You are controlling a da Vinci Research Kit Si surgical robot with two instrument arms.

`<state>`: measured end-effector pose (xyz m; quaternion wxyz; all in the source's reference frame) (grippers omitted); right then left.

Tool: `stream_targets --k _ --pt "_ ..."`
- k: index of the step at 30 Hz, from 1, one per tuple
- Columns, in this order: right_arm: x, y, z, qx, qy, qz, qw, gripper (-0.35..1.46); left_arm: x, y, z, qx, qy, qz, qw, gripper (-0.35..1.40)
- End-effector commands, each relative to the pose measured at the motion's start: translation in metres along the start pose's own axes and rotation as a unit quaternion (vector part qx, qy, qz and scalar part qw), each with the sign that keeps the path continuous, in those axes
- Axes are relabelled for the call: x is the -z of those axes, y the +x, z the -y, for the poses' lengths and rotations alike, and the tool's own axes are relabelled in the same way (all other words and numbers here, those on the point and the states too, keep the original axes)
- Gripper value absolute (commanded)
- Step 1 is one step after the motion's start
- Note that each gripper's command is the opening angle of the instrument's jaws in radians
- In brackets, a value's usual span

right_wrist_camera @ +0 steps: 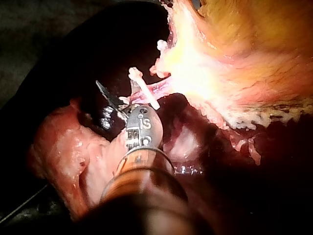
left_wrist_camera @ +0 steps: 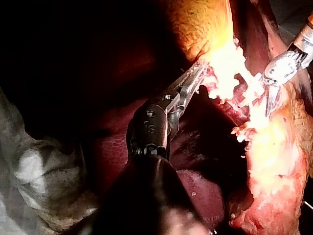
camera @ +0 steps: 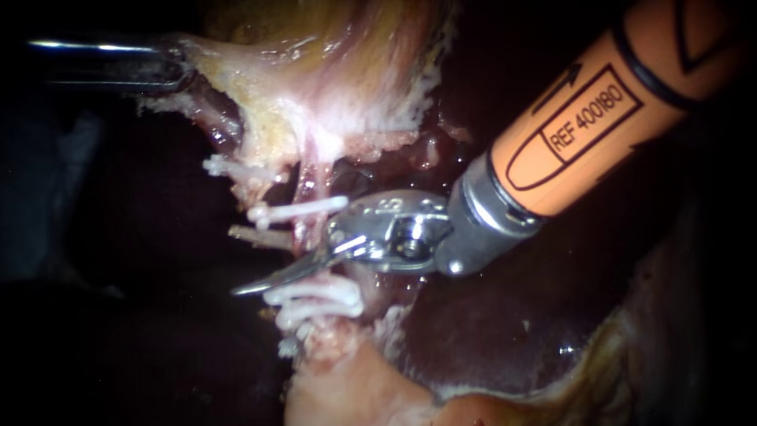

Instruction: Go to the cutting position right tube

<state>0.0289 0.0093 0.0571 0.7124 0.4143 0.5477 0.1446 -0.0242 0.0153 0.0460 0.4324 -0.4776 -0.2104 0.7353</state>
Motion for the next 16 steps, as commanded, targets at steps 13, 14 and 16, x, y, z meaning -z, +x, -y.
stream_targets --k 13,14,16 --pt "0.0001 0.0001 0.0002 -0.002 0.003 -0.001 1.0 1.35 0.0 0.0 0.0 0.0 -0.001 0.0 1.0 -0.35" --pt "0.0001 0.0 0.0002 -0.002 0.003 -0.001 1.0 1.35 0.0 0.0 0.0 0.0 0.0 0.0 1.0 -0.35" --pt "0.0001 0.0 0.0002 -0.002 0.003 -0.001 1.0 1.35 0.0 0.0 0.0 0.0 0.0 0.0 1.0 -0.35"
